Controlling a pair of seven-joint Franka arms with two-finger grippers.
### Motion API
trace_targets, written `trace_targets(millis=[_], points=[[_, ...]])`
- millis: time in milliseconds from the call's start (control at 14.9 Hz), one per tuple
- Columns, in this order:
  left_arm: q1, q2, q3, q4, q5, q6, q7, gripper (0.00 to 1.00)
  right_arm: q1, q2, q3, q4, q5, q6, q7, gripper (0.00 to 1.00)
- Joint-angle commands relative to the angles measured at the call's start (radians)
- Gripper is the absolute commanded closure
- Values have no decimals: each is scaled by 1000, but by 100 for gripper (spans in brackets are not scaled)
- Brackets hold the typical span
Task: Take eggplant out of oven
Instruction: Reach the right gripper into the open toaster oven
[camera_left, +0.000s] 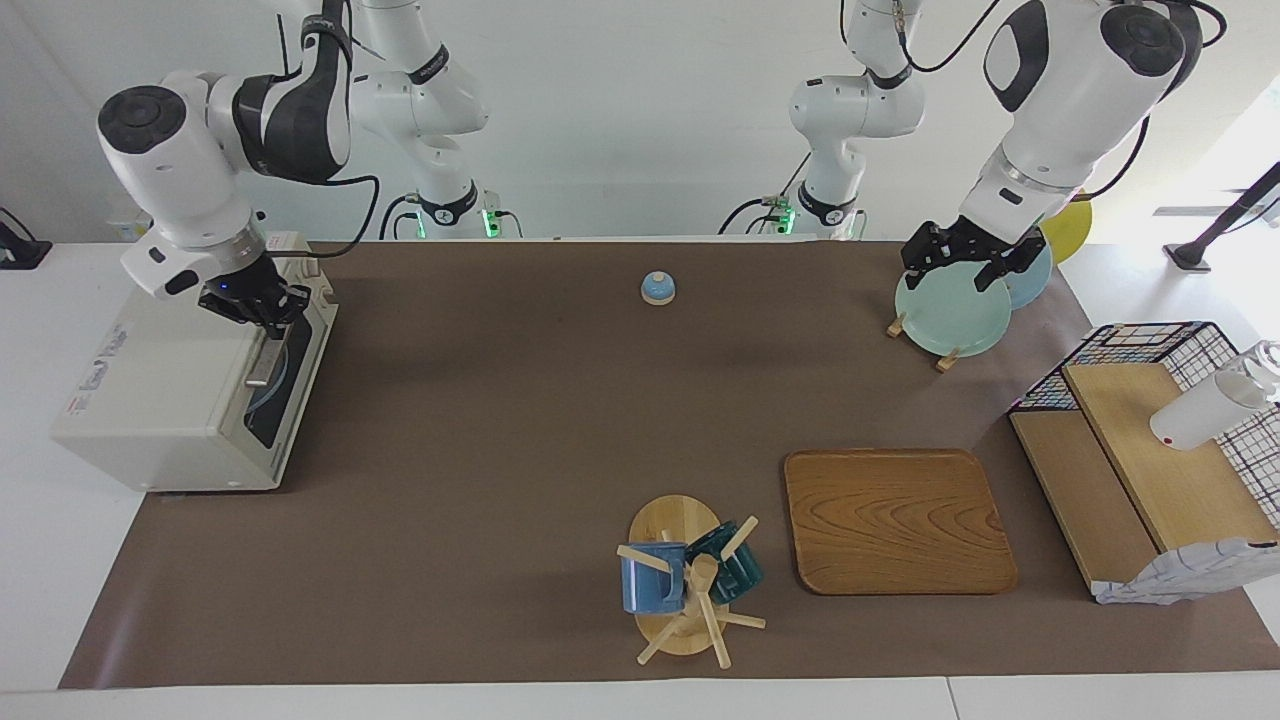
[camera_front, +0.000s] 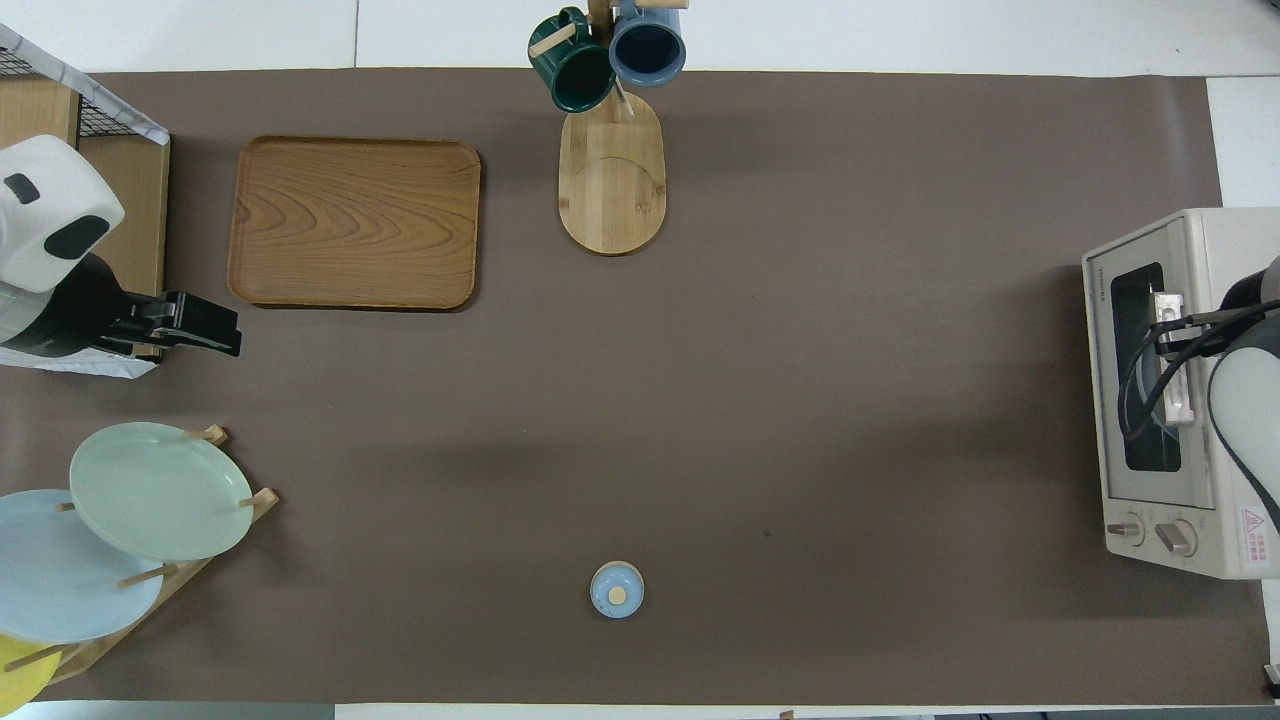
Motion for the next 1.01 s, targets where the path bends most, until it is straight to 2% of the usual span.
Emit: trace_targets(millis=[0, 269, 672, 874, 941], points=[[12, -20, -6, -13, 16, -3, 8, 0, -18, -33, 7, -57, -27, 28, 15, 100], [12, -20, -6, -13, 16, -3, 8, 0, -18, -31, 7, -64, -73, 37, -45, 100], [12, -19, -6, -13, 16, -3, 8, 0, -38, -34, 6, -93, -70, 71, -36, 100], [12, -20, -6, -13, 16, -3, 8, 0, -48, -31, 6, -105, -70, 83, -97, 100], [12, -20, -6, -13, 16, -3, 8, 0, -49, -28, 6, -117, -62, 118, -93, 100]])
